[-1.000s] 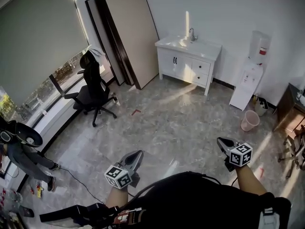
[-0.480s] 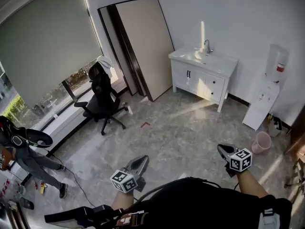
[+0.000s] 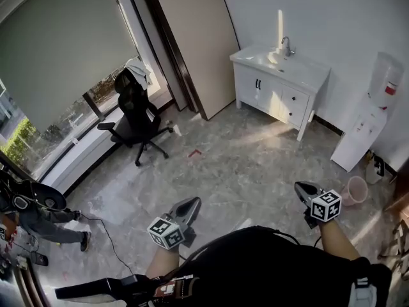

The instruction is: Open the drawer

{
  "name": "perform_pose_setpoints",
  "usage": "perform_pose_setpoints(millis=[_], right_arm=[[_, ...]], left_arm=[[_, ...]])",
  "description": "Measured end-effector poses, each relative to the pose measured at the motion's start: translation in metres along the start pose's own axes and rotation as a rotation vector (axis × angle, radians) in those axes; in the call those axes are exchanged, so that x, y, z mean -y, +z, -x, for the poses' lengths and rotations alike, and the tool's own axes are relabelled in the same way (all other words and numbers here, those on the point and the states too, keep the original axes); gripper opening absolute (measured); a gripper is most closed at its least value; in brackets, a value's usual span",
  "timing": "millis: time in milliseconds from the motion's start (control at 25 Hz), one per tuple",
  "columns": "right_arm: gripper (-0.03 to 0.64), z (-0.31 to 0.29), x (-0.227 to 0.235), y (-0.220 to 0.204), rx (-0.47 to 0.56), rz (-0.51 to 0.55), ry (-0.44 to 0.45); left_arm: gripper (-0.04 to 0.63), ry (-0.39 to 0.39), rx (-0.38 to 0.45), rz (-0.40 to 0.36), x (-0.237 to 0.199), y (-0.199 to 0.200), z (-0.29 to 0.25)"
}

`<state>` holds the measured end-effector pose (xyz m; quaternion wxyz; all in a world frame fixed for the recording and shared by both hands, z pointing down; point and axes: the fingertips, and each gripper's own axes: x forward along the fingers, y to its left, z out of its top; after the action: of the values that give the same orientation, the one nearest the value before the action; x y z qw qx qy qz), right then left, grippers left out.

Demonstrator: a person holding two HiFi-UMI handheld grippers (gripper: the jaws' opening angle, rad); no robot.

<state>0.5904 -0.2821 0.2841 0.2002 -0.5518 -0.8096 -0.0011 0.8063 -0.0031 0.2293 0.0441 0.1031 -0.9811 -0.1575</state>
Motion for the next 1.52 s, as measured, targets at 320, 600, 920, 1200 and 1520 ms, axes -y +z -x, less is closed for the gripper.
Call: perform_pose_setpoints(millis=[320, 600, 920, 1200, 1520], right_arm=[[0.002, -0.044, 0.031, 0.018, -0.007, -0.006, -0.048], [0.002, -0.124, 0.034, 0.069, -0.002, -0.004, -0.127], [0.002, -0.225, 0.029, 0.138, 0.063, 0.006, -0.184], [0.002, -0.278, 0.041, 0.142, 0.036, -0.029, -0.197], [0.002, -0.33, 0.101, 0.161, 0.042, -0.029, -0.151]], left_arm=[[-0.009, -0.048, -0.004, 0.03, -0.056, 0.011, -0.049], [-0.009, -0.123, -0.008, 0.025, -0.161, 0.065, -0.092], [-0.009, -0.193, -0.021, -0.016, -0.273, 0.123, -0.128], [-0.009, -0.183, -0.035, 0.008, -0.333, 0.134, -0.15], [-0.009, -0.144, -0.024, 0.011, -0.364, 0.14, -0.205]])
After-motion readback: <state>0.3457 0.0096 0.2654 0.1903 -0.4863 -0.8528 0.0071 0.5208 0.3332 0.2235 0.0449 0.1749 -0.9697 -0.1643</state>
